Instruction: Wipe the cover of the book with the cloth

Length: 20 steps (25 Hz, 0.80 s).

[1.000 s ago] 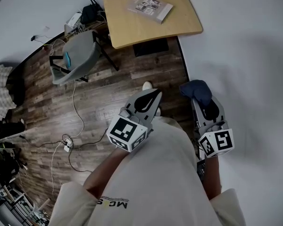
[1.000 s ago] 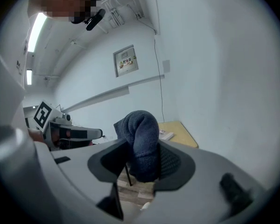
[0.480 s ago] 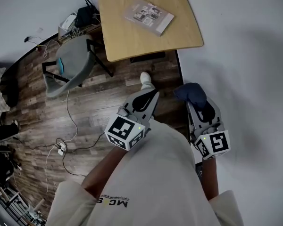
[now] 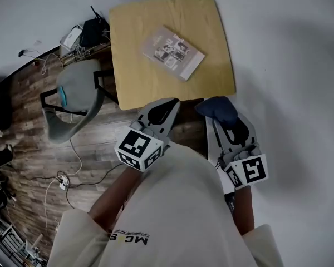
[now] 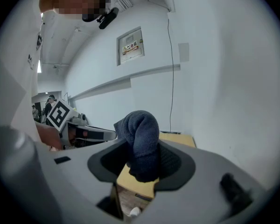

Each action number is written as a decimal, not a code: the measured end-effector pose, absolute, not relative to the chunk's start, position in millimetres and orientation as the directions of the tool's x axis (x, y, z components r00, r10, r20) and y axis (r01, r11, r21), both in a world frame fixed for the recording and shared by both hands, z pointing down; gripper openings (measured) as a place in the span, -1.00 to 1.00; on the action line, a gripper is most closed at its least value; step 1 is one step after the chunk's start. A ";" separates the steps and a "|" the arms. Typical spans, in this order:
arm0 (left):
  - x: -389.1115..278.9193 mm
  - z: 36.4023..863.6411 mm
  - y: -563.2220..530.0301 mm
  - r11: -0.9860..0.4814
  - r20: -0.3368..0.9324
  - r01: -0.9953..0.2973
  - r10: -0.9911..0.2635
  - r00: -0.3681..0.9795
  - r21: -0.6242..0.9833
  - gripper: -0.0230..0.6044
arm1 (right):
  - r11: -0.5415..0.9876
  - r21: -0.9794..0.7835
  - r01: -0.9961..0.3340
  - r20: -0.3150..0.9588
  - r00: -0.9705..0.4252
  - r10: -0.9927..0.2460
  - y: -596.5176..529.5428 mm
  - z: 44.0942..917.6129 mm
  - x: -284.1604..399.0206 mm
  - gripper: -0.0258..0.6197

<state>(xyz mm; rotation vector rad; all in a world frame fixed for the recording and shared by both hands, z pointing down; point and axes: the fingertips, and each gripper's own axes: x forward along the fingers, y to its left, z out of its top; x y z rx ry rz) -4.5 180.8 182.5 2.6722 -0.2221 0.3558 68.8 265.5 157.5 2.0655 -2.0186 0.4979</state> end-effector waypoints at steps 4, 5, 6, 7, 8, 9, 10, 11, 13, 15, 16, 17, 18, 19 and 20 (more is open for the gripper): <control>17.4 179.6 134.4 -0.884 0.271 -0.237 -0.132 0.953 0.403 -0.90 | -0.002 -0.099 -0.995 0.384 -0.036 -0.923 214.0 155.6 92.3 -0.38; 21.4 180.1 125.8 -0.883 0.273 -0.240 -0.135 0.952 0.402 -0.90 | -0.002 -0.112 -0.994 0.389 -0.042 -0.920 202.6 157.7 98.0 -0.38; 25.6 180.7 118.0 -0.883 0.276 -0.242 -0.135 0.951 0.402 -0.90 | -0.003 -0.128 -0.992 0.392 -0.048 -0.919 191.7 159.5 103.8 -0.38; 29.2 181.2 111.5 -0.882 0.280 -0.244 -0.135 0.950 0.402 -0.90 | -0.001 -0.143 -0.990 0.395 -0.056 -0.917 181.9 160.9 108.9 -0.38; 32.2 181.6 105.9 -0.882 0.285 -0.248 -0.137 0.949 0.402 -0.90 | 0.003 -0.156 -0.988 0.398 -0.066 -0.915 172.8 162.4 113.3 -0.38; 34.9 182.5 100.7 -0.881 0.289 -0.253 -0.140 0.947 0.401 -0.90 | 0.009 -0.165 -0.986 0.402 -0.076 -0.912 164.1 164.6 117.3 -0.38; 37.9 184.1 95.4 -0.880 0.294 -0.259 -0.145 0.945 0.399 -0.90 | 0.017 -0.171 -0.985 0.408 -0.086 -0.909 155.3 167.8 121.2 -0.38; 41.0 186.6 90.1 -0.878 0.299 -0.266 -0.150 0.942 0.397 -0.90 | 0.026 -0.175 -0.984 0.414 -0.097 -0.905 146.7 171.8 125.1 -0.38; 46.6 192.4 79.4 -0.872 0.310 -0.286 -0.165 0.936 0.397 -0.90 | 0.045 -0.184 -0.982 0.423 -0.121 -0.898 129.6 179.9 131.8 -0.38; 51.0 197.6 67.7 -0.863 0.321 -0.310 -0.185 0.929 0.398 -0.90 | 0.069 -0.186 -0.980 0.429 -0.144 -0.892 110.9 185.7 137.0 -0.38; 53.1 200.4 61.4 -0.860 0.328 -0.323 -0.196 0.924 0.396 -0.90 | 0.081 -0.185 -0.979 0.431 -0.155 -0.889 100.8 188.3 139.5 -0.38; 55.6 204.0 54.9 -0.856 0.336 -0.337 -0.208 0.919 0.392 -0.90 | 0.093 -0.184 -0.979 0.433 -0.166 -0.886 90.4 191.2 142.1 -0.38; 58.1 208.4 48.5 -0.851 0.345 -0.353 -0.220 0.912 0.388 -0.90 | 0.105 -0.185 -0.977 0.436 -0.177 -0.882 80.1 194.6 144.7 -0.38; 60.6 213.3 42.5 -0.846 0.354 -0.368 -0.233 0.906 0.386 -0.90 | 0.118 -0.188 -0.975 0.438 -0.191 -0.878 69.9 198.2 147.2 -0.38; 63.0 218.6 36.7 -0.840 0.362 -0.382 -0.244 0.900 0.385 -0.90 | 0.130 -0.192 -0.973 0.439 -0.204 -0.875 60.0 202.2 149.4 -0.38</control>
